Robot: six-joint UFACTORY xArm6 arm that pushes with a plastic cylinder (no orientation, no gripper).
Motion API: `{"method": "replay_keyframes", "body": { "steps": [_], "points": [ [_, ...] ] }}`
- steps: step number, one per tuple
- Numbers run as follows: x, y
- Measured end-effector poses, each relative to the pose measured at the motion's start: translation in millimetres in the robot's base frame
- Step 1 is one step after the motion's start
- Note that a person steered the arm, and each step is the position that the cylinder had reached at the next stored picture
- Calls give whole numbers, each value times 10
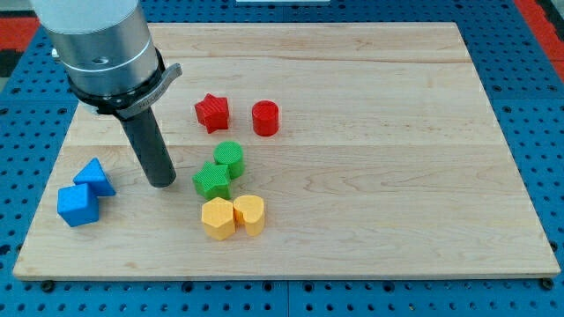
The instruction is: Move the green blocks away from the yellow blocks
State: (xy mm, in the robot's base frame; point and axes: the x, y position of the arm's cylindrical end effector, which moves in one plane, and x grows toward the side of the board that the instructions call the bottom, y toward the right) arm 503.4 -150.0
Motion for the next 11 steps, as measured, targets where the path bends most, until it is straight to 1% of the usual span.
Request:
{"method": "replay_keyframes", "body": {
  "steps": [1, 2, 3, 6, 7, 8, 9, 10, 11],
  "points": [
    [250, 27],
    [325, 301],
    [209, 430],
    [-537, 713],
    [-689, 972],
    [-657, 1235],
    [-657, 1123],
    [-653, 680],
    [-650, 431]
  ]
}}
